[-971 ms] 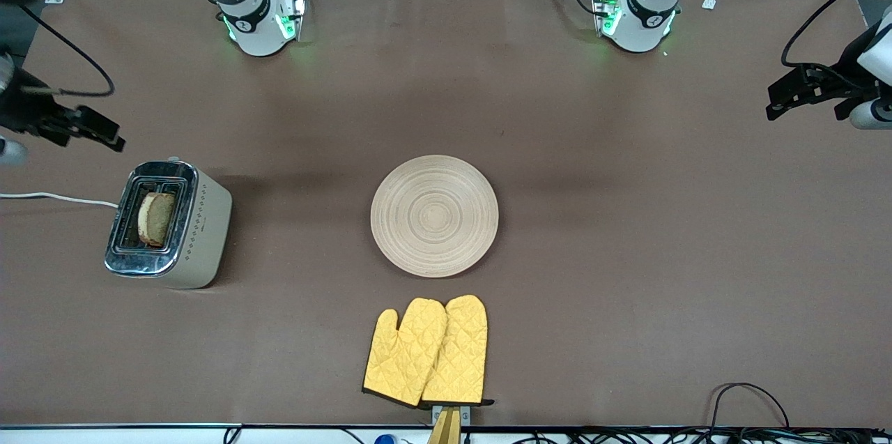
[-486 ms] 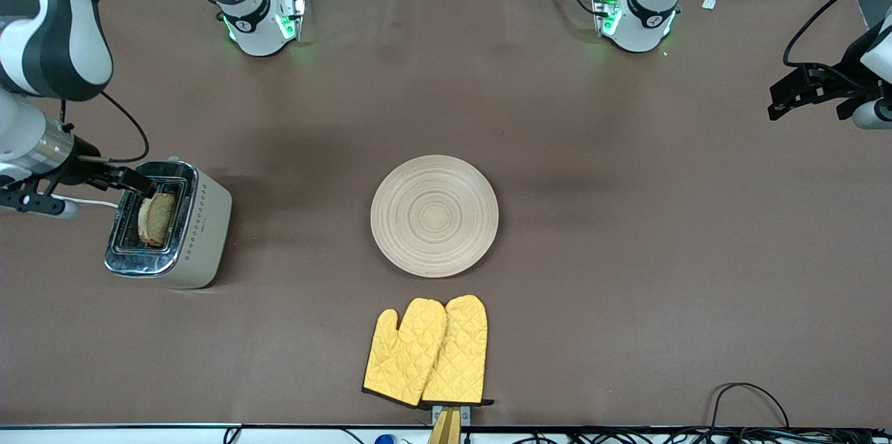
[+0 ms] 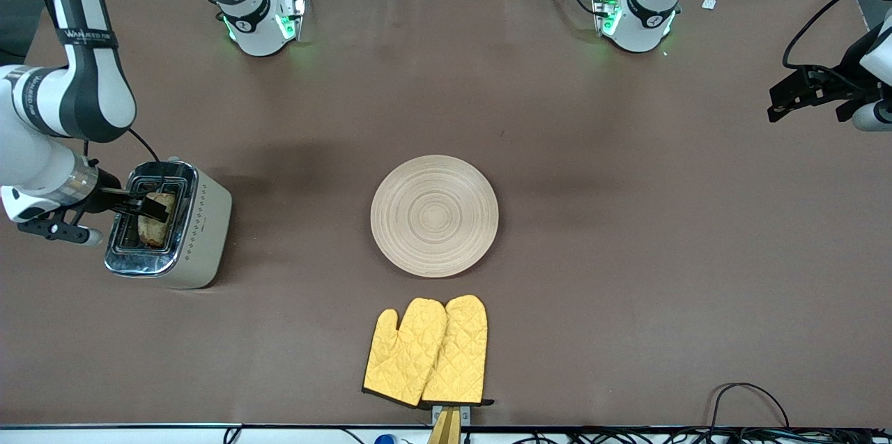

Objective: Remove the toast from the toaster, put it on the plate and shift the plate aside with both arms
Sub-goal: 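Reach the right gripper down to the toast in the toaster, then grasp the toast slice with the right gripper and lift it out, then carry the toast with the right gripper over the wooden plate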

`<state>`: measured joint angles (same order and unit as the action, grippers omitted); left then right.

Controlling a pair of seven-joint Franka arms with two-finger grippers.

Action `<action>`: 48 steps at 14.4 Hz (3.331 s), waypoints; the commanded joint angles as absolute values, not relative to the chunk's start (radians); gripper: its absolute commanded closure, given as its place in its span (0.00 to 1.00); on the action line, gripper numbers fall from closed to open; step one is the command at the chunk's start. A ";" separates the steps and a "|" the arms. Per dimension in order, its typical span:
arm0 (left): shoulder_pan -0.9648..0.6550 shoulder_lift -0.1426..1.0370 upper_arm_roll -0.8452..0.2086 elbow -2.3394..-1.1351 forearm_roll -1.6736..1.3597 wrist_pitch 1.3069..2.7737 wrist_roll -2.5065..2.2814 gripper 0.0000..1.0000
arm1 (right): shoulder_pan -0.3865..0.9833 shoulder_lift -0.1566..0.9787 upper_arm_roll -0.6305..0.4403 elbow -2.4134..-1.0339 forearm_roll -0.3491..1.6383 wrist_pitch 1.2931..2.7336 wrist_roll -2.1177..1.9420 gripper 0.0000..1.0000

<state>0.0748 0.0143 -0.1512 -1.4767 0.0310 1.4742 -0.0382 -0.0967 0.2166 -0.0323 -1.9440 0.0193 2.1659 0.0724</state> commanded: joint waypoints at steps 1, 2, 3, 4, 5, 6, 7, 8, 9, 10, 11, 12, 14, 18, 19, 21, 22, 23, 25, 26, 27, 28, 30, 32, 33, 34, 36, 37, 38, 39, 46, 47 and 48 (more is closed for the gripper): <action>0.071 0.020 -0.153 -1.463 0.038 1.480 -0.041 0.00 | -0.107 0.215 -0.020 -1.937 0.041 2.160 0.058 0.81; 0.071 0.020 -0.155 -1.462 0.038 1.480 -0.043 0.00 | -0.106 0.215 -0.021 -1.937 0.041 2.158 0.060 0.95; 0.074 0.020 -0.155 -1.462 0.037 1.479 -0.041 0.00 | -0.106 0.215 -0.020 -1.937 0.041 2.157 0.058 0.98; 0.075 0.020 -0.155 -1.462 0.037 1.479 -0.041 0.00 | -0.106 0.213 -0.020 -1.936 0.041 2.155 0.058 0.99; 0.072 0.020 -0.155 -1.462 0.037 1.480 -0.041 0.00 | -0.104 0.213 -0.020 -1.934 0.041 2.154 0.060 0.99; 0.072 0.020 -0.155 -1.463 0.037 1.482 -0.043 0.00 | -0.104 0.213 -0.020 -1.933 0.041 2.151 0.060 0.99; 0.069 0.021 -0.155 -1.463 0.038 1.483 -0.043 0.00 | -0.104 0.212 -0.020 -1.925 0.041 2.149 0.061 0.99; 0.068 0.021 -0.155 -1.463 0.038 1.483 -0.044 0.00 | -0.104 0.212 -0.018 -1.918 0.041 2.148 0.063 1.00; 0.067 0.021 -0.155 -1.463 0.038 1.483 -0.043 0.00 | -0.104 0.210 -0.018 -1.908 0.041 2.137 0.061 1.00; 0.069 0.021 -0.156 -1.465 0.038 1.483 -0.043 0.00 | -0.106 0.207 -0.018 -1.882 0.041 2.105 0.060 1.00; 0.071 0.021 -0.155 -1.465 0.038 1.483 -0.043 0.00 | -0.104 0.201 -0.017 -1.843 0.041 2.038 0.060 1.00; 0.072 0.021 -0.156 -1.465 0.040 1.483 -0.040 0.00 | -0.104 0.192 -0.014 -1.797 0.043 1.954 0.061 1.00; 0.072 0.020 -0.156 -1.463 0.038 1.483 -0.038 0.00 | -0.094 0.178 -0.011 -1.700 0.044 1.803 0.064 1.00; 0.074 0.020 -0.156 -1.463 0.037 1.483 -0.041 0.00 | 0.018 0.160 -0.012 -1.589 0.044 1.674 0.171 1.00; 0.074 0.020 -0.156 -1.463 0.037 1.483 -0.041 0.00 | 0.065 0.156 -0.012 -1.591 0.044 1.678 0.226 1.00; 0.075 0.020 -0.155 -1.463 0.035 1.483 -0.040 0.00 | 0.136 0.155 -0.012 -1.595 0.048 1.700 0.252 1.00; 0.074 0.021 -0.155 -1.463 0.035 1.483 -0.040 0.00 | 0.167 0.158 -0.012 -1.594 0.049 1.706 0.271 1.00; 0.074 0.021 -0.155 -1.463 0.035 1.483 -0.041 0.00 | 0.185 0.161 -0.011 -1.606 0.084 1.715 0.284 0.99; 0.072 0.021 -0.155 -1.463 0.035 1.483 -0.038 0.00 | 0.222 0.161 -0.012 -1.661 0.208 1.799 0.330 1.00; 0.074 0.021 -0.155 -1.463 0.035 1.482 -0.038 0.00 | 0.266 0.161 -0.011 -1.684 0.219 1.836 0.372 1.00; 0.074 0.021 -0.155 -1.465 0.035 1.482 -0.038 0.00 | 0.320 0.157 -0.011 -1.687 0.221 1.847 0.400 1.00; 0.074 0.023 -0.155 -1.465 0.035 1.482 -0.038 0.00 | 0.387 0.147 -0.011 -1.693 0.219 1.853 0.444 1.00; 0.077 0.023 -0.155 -1.465 0.034 1.482 -0.038 0.00 | 0.486 0.123 -0.011 -1.713 0.219 1.908 0.536 1.00; 0.075 0.023 -0.155 -1.465 0.034 1.482 -0.040 0.00 | 0.563 0.127 -0.009 -1.723 0.248 1.975 0.639 1.00; 0.075 0.023 -0.156 -1.465 0.034 1.482 -0.040 0.00 | 0.605 0.129 -0.011 -1.755 0.276 2.035 0.684 1.00; 0.074 0.023 -0.155 -1.466 0.034 1.482 -0.040 0.00 | 0.633 0.127 -0.009 -1.802 0.282 2.125 0.708 1.00; 0.072 0.023 -0.156 -1.468 0.034 1.480 -0.040 0.00 | 0.695 0.127 -0.011 -1.861 0.282 2.264 0.787 1.00; 0.069 0.023 -0.156 -1.467 0.034 1.482 -0.040 0.00 | 0.719 0.132 -0.011 -1.864 0.282 2.320 0.842 1.00; 0.064 0.023 -0.156 -1.466 0.034 1.482 -0.041 0.00 | 0.751 0.147 -0.011 -1.864 0.282 2.370 0.879 1.00; 0.064 0.028 -0.156 -1.466 0.035 1.482 -0.041 0.00 | 0.765 0.176 -0.012 -1.864 0.282 2.419 0.891 1.00; 0.077 0.035 -0.156 -1.465 0.035 1.482 -0.041 0.00 | 0.784 0.356 -0.012 -1.862 0.270 2.692 0.855 1.00; 0.077 0.035 -0.156 -1.465 0.035 1.483 -0.041 0.00 | 0.779 0.380 -0.012 -1.862 0.270 2.716 0.809 1.00; 0.075 0.035 -0.156 -1.465 0.035 1.483 -0.041 0.00 | 0.773 0.396 -0.012 -1.862 0.270 2.727 0.769 1.00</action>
<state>0.0738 0.0311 -0.1532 -1.4769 0.0309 1.4798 -0.0383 0.7685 0.3693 -0.0019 -1.8631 0.2573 2.6936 0.8381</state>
